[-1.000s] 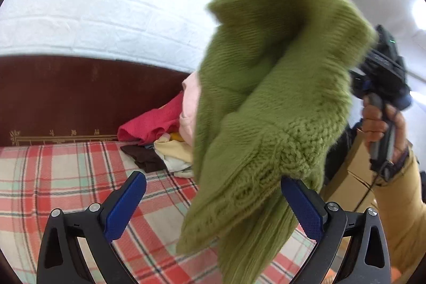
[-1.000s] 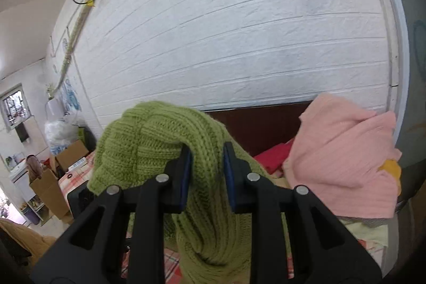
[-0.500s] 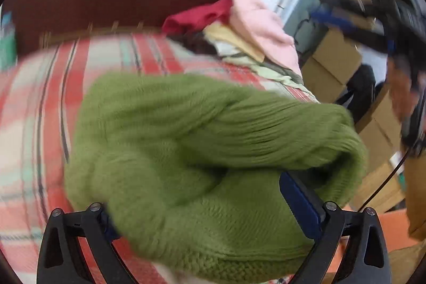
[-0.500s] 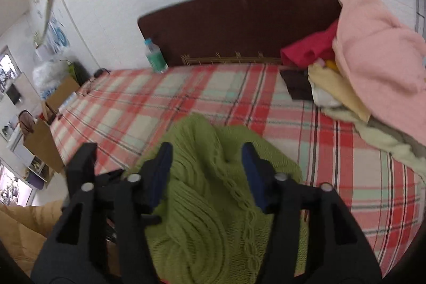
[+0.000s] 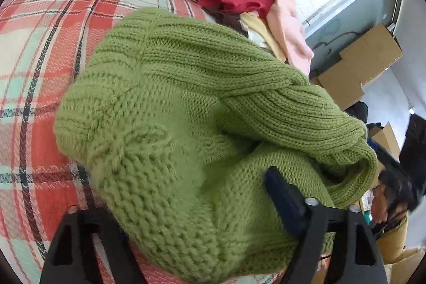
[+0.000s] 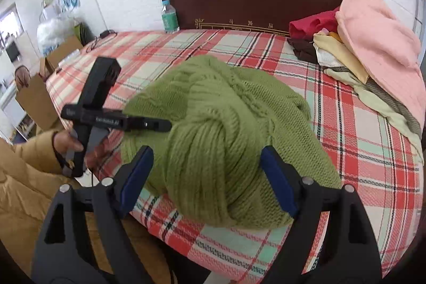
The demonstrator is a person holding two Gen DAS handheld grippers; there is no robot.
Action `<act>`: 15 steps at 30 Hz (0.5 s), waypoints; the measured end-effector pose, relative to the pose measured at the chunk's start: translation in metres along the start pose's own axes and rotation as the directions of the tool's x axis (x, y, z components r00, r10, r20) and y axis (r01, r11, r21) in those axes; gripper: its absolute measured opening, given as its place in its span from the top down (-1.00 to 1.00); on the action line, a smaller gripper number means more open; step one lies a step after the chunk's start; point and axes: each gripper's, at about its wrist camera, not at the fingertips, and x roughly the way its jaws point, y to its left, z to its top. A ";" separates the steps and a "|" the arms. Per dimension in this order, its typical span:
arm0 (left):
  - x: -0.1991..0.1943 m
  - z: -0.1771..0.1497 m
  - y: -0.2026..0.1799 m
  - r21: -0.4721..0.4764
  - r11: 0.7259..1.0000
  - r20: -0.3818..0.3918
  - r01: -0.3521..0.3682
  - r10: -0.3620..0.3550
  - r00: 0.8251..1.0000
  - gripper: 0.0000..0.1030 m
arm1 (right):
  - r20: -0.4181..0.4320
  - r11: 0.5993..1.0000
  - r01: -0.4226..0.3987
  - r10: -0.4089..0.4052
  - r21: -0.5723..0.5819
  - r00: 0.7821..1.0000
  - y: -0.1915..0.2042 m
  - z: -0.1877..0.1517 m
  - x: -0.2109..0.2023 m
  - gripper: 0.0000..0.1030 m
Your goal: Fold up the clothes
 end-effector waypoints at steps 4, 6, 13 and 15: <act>0.002 0.007 -0.004 -0.021 0.999 -0.031 0.044 -0.045 0.999 0.48 | -0.063 0.997 0.071 -0.072 -0.021 0.995 0.008 -0.017 0.020 -0.53; -0.007 0.017 -0.005 -0.029 0.997 -0.016 0.076 -0.077 0.997 0.55 | -0.079 0.998 0.036 -0.032 0.048 0.996 -0.001 -0.015 0.026 0.12; -0.100 0.085 -0.017 0.020 0.990 0.138 0.141 -0.142 0.980 0.76 | 0.075 0.939 -0.295 0.286 0.175 0.955 0.007 0.012 -0.007 0.25; -0.137 0.108 -0.025 0.062 0.988 0.181 0.140 -0.149 0.972 0.76 | 0.125 0.899 -0.408 0.392 0.159 0.911 0.023 0.022 -0.011 0.25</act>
